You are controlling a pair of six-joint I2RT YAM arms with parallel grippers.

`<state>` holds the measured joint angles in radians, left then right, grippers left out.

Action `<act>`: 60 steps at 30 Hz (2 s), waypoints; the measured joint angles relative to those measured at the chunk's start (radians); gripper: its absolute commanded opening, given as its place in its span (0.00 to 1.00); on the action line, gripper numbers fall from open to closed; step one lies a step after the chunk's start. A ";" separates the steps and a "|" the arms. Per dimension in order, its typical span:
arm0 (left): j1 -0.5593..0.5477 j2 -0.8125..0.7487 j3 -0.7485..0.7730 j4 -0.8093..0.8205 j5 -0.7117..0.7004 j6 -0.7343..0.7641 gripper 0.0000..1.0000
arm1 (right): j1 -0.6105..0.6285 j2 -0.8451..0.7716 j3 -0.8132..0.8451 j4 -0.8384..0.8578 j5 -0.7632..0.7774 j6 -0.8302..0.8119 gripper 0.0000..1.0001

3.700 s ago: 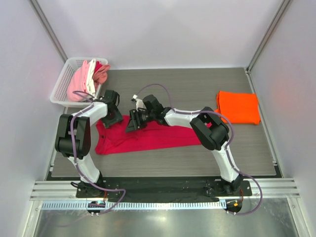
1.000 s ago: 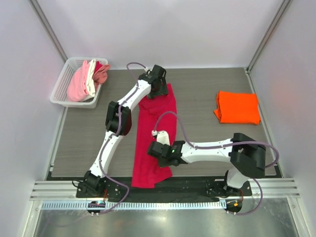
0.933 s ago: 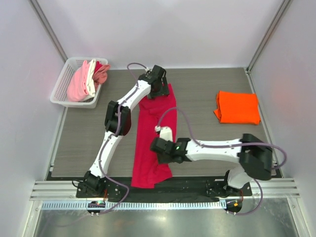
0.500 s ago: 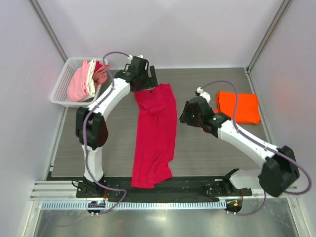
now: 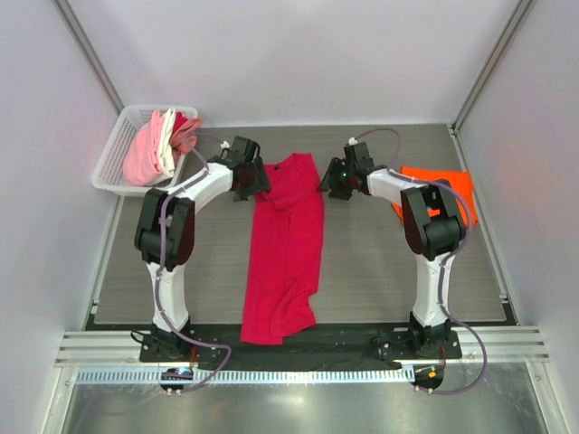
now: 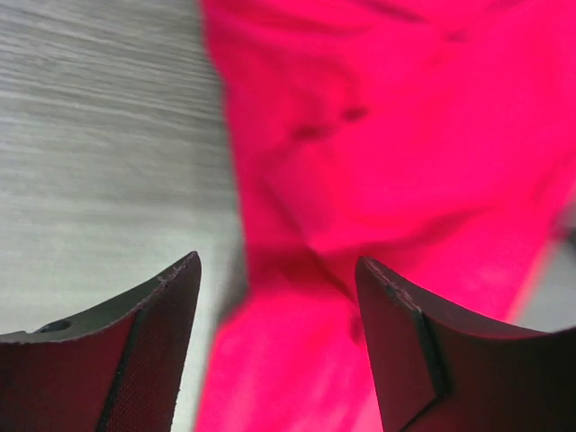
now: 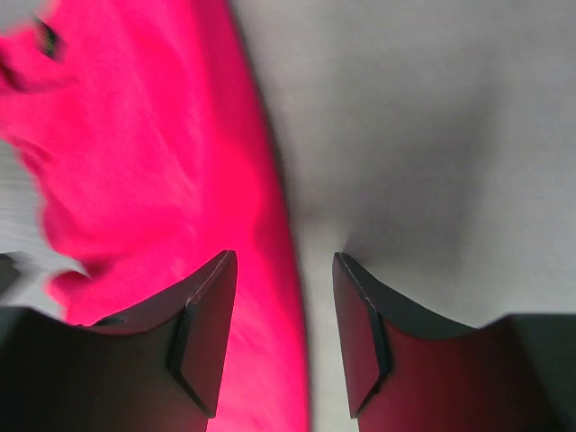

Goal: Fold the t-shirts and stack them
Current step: Fold the tshirt

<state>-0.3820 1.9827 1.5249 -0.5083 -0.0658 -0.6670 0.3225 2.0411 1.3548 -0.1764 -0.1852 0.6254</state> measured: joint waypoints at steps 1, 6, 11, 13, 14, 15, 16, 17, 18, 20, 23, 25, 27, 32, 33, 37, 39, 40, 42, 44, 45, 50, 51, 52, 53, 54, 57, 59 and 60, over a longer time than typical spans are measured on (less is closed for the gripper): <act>0.009 0.027 0.001 0.006 0.004 -0.002 0.69 | -0.005 0.027 0.028 0.020 -0.015 0.001 0.52; 0.053 0.143 0.068 0.019 0.032 -0.014 0.48 | -0.019 0.167 0.184 0.084 -0.116 0.018 0.47; 0.100 0.272 0.230 0.061 0.099 -0.029 0.32 | -0.026 0.272 0.327 0.071 -0.145 0.027 0.22; 0.118 0.320 0.296 0.073 0.131 -0.041 0.28 | -0.033 0.320 0.384 0.071 -0.163 0.034 0.10; 0.124 0.346 0.331 0.073 0.145 -0.046 0.25 | -0.037 0.340 0.411 0.071 -0.174 0.042 0.09; 0.131 0.379 0.380 0.075 0.164 -0.056 0.24 | -0.041 0.355 0.430 0.071 -0.183 0.051 0.09; 0.137 0.410 0.422 0.079 0.172 -0.063 0.21 | -0.047 0.369 0.449 0.071 -0.193 0.059 0.08; 0.141 0.435 0.459 0.083 0.181 -0.068 0.17 | -0.055 0.383 0.469 0.070 -0.201 0.068 0.07; 0.143 0.461 0.500 0.084 0.186 -0.074 0.16 | -0.063 0.396 0.487 0.069 -0.207 0.075 0.07; 0.145 0.521 0.594 0.080 0.193 -0.089 0.20 | -0.080 0.423 0.527 0.069 -0.218 0.090 0.07; 0.151 0.603 0.725 0.086 0.213 -0.111 0.48 | -0.108 0.483 0.621 0.060 -0.235 0.112 0.15; 0.154 0.637 0.783 0.103 0.227 -0.126 0.60 | -0.127 0.518 0.675 0.063 -0.245 0.124 0.32; 0.158 0.653 0.811 0.122 0.238 -0.138 0.76 | -0.138 0.549 0.734 0.063 -0.254 0.145 0.54; 0.169 0.624 0.753 0.197 0.280 -0.153 0.94 | -0.148 0.558 0.766 0.081 -0.263 0.148 0.60; 0.171 0.590 0.685 0.234 0.280 -0.152 0.95 | -0.149 0.545 0.742 0.098 -0.262 0.146 0.61; 0.173 0.379 0.350 0.304 0.263 -0.144 0.99 | -0.139 0.425 0.561 0.106 -0.241 0.125 0.61; 0.172 0.282 0.219 0.304 0.242 -0.137 1.00 | -0.130 0.345 0.436 0.114 -0.226 0.112 0.61; 0.171 0.228 0.151 0.308 0.231 -0.135 0.99 | -0.125 0.298 0.371 0.111 -0.223 0.111 0.61; 0.167 0.139 0.058 0.305 0.214 -0.129 1.00 | -0.113 0.197 0.233 0.098 -0.205 0.110 0.61; 0.160 0.053 -0.015 0.287 0.188 -0.112 1.00 | -0.100 0.100 0.121 0.081 -0.188 0.103 0.61; 0.153 0.009 -0.042 0.269 0.166 -0.103 1.00 | -0.092 0.052 0.070 0.069 -0.182 0.098 0.61; 0.110 -0.177 -0.147 0.186 0.081 -0.067 0.99 | -0.024 -0.225 -0.147 -0.006 -0.111 0.061 0.55; 0.092 -0.221 -0.190 0.179 0.062 -0.066 0.97 | -0.009 -0.288 -0.198 -0.017 -0.095 0.056 0.54; 0.070 -0.267 -0.239 0.167 0.042 -0.066 0.96 | 0.011 -0.346 -0.249 -0.025 -0.076 0.051 0.54; 0.043 -0.314 -0.294 0.155 0.024 -0.066 0.95 | 0.030 -0.399 -0.293 -0.039 -0.058 0.047 0.54; 0.011 -0.364 -0.348 0.128 0.010 -0.069 0.94 | 0.053 -0.461 -0.347 -0.060 -0.035 0.042 0.54; -0.065 -0.482 -0.480 0.070 0.005 -0.085 0.92 | 0.131 -0.595 -0.481 -0.105 0.017 0.040 0.52; -0.092 -0.580 -0.577 0.037 0.012 -0.098 0.90 | 0.191 -0.658 -0.564 -0.138 0.035 0.057 0.49; -0.103 -0.633 -0.625 0.026 0.013 -0.112 0.90 | 0.224 -0.684 -0.603 -0.146 0.044 0.065 0.49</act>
<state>-0.4847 1.3499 0.9001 -0.4824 -0.0525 -0.7792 0.5461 1.3571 0.7521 -0.3229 -0.1413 0.6903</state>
